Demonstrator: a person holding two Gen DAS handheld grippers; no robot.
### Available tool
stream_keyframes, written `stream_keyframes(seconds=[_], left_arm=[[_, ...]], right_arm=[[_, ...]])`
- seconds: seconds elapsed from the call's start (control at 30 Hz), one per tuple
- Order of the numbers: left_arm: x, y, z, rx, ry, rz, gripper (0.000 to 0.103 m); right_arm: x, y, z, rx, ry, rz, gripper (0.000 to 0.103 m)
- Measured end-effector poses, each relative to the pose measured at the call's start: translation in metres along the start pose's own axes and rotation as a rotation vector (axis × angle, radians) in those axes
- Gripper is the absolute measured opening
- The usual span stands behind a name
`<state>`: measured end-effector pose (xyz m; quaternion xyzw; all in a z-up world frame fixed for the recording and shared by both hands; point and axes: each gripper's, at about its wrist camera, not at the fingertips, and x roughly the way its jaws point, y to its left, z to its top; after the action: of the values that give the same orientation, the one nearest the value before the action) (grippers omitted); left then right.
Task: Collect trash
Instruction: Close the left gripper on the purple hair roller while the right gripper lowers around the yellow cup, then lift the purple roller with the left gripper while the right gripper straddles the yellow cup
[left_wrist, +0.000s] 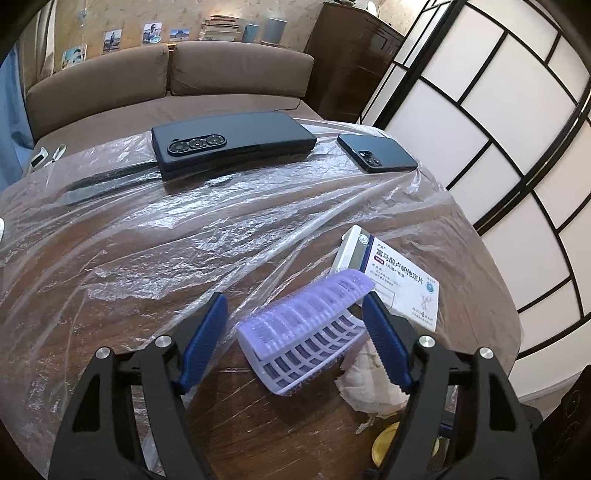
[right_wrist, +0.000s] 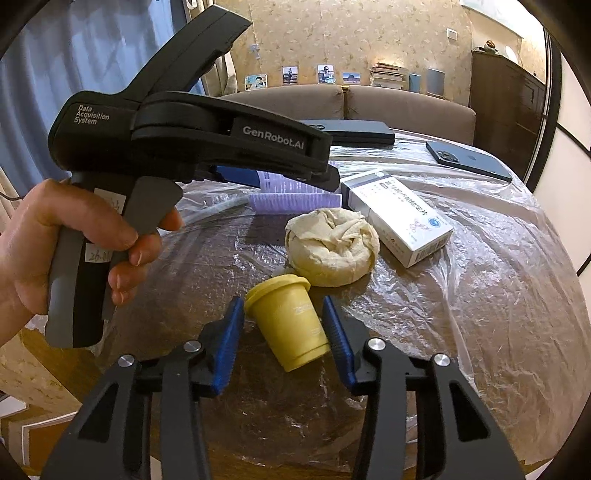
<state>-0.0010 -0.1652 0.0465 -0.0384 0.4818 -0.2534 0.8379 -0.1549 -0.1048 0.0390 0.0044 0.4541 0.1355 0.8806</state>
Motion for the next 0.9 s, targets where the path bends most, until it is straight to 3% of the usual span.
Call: stream_keyframes(seconds=[0.07,0.33,0.83,0.9], left_arm=[[0.000,-0.001,0.000,0.008,0.002,0.000,0.077],[-0.001,-0.004,0.002,0.023,0.008,-0.001,0.093],[0.002,-0.007,0.008,0.049,-0.035,0.032,0.093],[0.002,-0.007,0.007,0.056,-0.037,0.025,0.087]], right_arm=[[0.000,0.001,-0.001,-0.003,-0.004,-0.015,0.055],[-0.005,0.005,-0.004,-0.001,-0.012,-0.016,0.063],[-0.005,0.015,-0.006,-0.001,-0.005,-0.019,0.063],[-0.005,0.015,-0.006,-0.001,-0.004,-0.021,0.063]])
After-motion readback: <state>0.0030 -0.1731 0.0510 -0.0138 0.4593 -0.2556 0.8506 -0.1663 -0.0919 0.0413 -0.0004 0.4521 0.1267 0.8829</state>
